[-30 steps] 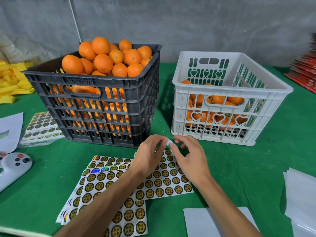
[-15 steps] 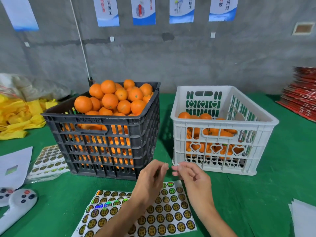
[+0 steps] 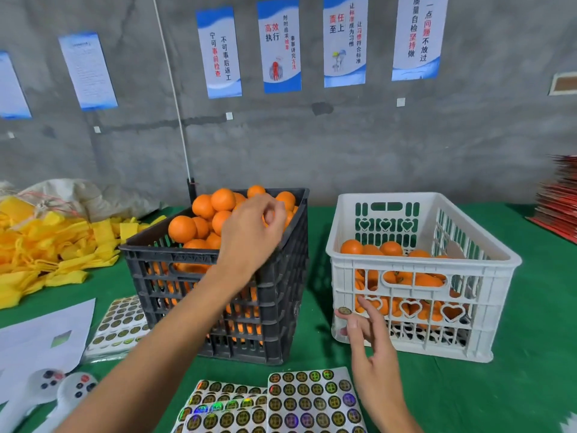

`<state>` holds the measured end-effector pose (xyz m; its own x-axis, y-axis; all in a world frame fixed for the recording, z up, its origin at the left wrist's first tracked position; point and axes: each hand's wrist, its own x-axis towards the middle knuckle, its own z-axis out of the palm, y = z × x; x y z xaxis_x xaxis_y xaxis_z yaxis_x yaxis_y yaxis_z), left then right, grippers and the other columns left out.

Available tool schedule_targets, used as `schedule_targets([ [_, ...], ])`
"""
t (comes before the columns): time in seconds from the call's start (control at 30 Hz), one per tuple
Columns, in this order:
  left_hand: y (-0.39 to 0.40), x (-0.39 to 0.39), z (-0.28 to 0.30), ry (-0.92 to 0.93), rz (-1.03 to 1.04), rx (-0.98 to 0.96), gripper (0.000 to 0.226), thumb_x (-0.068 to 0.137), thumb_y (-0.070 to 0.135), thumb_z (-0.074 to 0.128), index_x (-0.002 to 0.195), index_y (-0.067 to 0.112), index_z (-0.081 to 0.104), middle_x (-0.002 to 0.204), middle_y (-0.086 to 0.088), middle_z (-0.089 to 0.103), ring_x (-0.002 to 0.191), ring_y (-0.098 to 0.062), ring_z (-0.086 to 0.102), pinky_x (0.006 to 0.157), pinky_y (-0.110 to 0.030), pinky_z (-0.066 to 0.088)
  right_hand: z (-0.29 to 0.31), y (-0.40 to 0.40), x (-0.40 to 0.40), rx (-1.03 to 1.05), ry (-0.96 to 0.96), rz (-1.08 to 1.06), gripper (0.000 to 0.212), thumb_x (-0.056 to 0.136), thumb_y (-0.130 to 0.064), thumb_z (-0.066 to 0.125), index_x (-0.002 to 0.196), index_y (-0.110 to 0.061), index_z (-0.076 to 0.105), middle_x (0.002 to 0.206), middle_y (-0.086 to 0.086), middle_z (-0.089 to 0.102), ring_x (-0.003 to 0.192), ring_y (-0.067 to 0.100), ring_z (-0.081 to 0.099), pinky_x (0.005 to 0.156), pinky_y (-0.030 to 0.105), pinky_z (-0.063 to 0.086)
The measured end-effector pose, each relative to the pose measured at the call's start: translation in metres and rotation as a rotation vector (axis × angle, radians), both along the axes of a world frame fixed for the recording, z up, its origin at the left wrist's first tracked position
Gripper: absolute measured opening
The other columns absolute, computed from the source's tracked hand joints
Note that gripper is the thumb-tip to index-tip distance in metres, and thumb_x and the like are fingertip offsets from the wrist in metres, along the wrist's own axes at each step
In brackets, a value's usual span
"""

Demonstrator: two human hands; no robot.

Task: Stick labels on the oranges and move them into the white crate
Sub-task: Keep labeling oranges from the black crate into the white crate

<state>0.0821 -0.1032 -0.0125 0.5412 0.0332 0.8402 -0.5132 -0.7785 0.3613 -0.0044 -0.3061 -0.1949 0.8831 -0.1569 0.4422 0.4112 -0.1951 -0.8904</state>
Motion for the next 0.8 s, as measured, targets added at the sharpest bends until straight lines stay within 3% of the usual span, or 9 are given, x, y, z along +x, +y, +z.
schedule_targets([
  [0.1, 0.012, 0.049, 0.016, 0.349, -0.017, 0.024, 0.015, 0.099, 0.02, 0.058, 0.085, 0.023, 0.063, 0.08, 0.004, 0.065, 0.074, -0.018, 0.06, 0.063, -0.033, 0.044, -0.004, 0.002, 0.002, 0.006, 0.003, 0.024, 0.046, 0.103, -0.047, 0.042, 0.147, -0.054, 0.031, 0.123, -0.026, 0.068, 0.109, 0.001, 0.066, 0.088, 0.02, 0.043],
  [0.17, 0.014, 0.078, 0.014, 0.723, -0.019, 0.095, 0.012, 0.099, 0.01, 0.058, 0.099, 0.02, 0.064, 0.086, -0.007, 0.063, 0.075, -0.026, 0.059, 0.064, -0.034, 0.047, -0.005, 0.003, 0.004, -0.004, 0.007, 0.038, 0.046, 0.102, -0.048, 0.042, 0.145, -0.059, 0.028, 0.123, -0.025, 0.068, 0.108, 0.001, 0.066, 0.087, 0.022, 0.044],
  [0.27, 0.013, 0.103, 0.004, 1.145, -0.008, 0.464, 0.036, 0.1, 0.0, 0.048, 0.13, 0.013, 0.063, 0.113, -0.016, 0.067, 0.091, -0.033, 0.063, 0.074, -0.041, 0.051, -0.009, 0.003, 0.008, -0.046, -0.001, 0.046, 0.046, 0.101, -0.052, 0.041, 0.142, -0.064, 0.025, 0.123, -0.026, 0.068, 0.108, -0.001, 0.065, 0.081, 0.027, 0.047],
  [0.33, 0.013, 0.11, -0.002, 1.169, 0.063, 0.616, 0.047, 0.1, -0.003, 0.048, 0.145, 0.013, 0.054, 0.14, -0.016, 0.058, 0.112, -0.035, 0.059, 0.083, -0.043, 0.045, -0.011, 0.004, 0.01, -0.059, -0.01, 0.047, 0.044, 0.102, -0.055, 0.039, 0.142, -0.065, 0.023, 0.124, -0.027, 0.067, 0.11, 0.0, 0.064, 0.077, 0.026, 0.046],
  [0.47, 0.013, 0.114, -0.008, 1.167, 0.181, 0.719, 0.051, 0.108, 0.004, 0.039, 0.157, 0.014, 0.037, 0.16, -0.015, 0.039, 0.132, -0.041, 0.05, 0.097, -0.05, 0.046, -0.016, 0.004, 0.013, -0.076, -0.042, 0.042, 0.049, 0.099, -0.067, 0.035, 0.146, -0.061, 0.023, 0.126, -0.024, 0.067, 0.114, 0.002, 0.063, 0.085, 0.01, 0.046],
  [0.57, 0.017, 0.117, -0.014, 1.165, 0.268, 0.861, 0.051, 0.112, 0.017, 0.03, 0.163, 0.015, 0.024, 0.169, -0.013, 0.024, 0.136, -0.038, 0.044, 0.11, -0.054, 0.041, -0.017, 0.004, 0.011, -0.073, -0.045, 0.043, 0.052, 0.1, -0.066, 0.035, 0.15, -0.057, 0.023, 0.128, -0.022, 0.066, 0.111, 0.002, 0.065, 0.085, 0.016, 0.047],
  [0.63, 0.019, 0.113, -0.01, 1.166, 0.22, 0.837, 0.042, 0.108, 0.013, 0.037, 0.15, 0.014, 0.042, 0.154, -0.016, 0.042, 0.121, -0.036, 0.051, 0.104, -0.053, 0.045, -0.017, 0.003, 0.01, -0.078, -0.036, 0.038, 0.05, 0.102, -0.064, 0.035, 0.15, -0.057, 0.022, 0.128, -0.022, 0.066, 0.11, 0.0, 0.066, 0.084, 0.019, 0.048],
  [0.73, 0.02, 0.097, 0.002, 1.064, 0.14, 0.585, 0.013, 0.096, 0.008, 0.054, 0.1, 0.02, 0.058, 0.109, -0.013, 0.053, 0.091, -0.031, 0.049, 0.078, -0.04, 0.043, -0.015, 0.001, 0.007, -0.083, -0.019, 0.028, 0.047, 0.104, -0.058, 0.036, 0.148, -0.06, 0.022, 0.127, -0.024, 0.066, 0.101, -0.004, 0.067, 0.081, 0.02, 0.047],
  [0.8, 0.02, 0.082, 0.009, 0.847, 0.179, 0.374, 0.024, 0.086, 0.017, 0.07, 0.108, 0.021, 0.062, 0.116, -0.013, 0.057, 0.103, -0.033, 0.055, 0.087, -0.038, 0.05, -0.014, 0.001, 0.006, -0.081, -0.017, 0.02, 0.046, 0.104, -0.053, 0.037, 0.147, -0.061, 0.023, 0.127, -0.026, 0.066, 0.095, -0.005, 0.067, 0.078, 0.027, 0.05],
])
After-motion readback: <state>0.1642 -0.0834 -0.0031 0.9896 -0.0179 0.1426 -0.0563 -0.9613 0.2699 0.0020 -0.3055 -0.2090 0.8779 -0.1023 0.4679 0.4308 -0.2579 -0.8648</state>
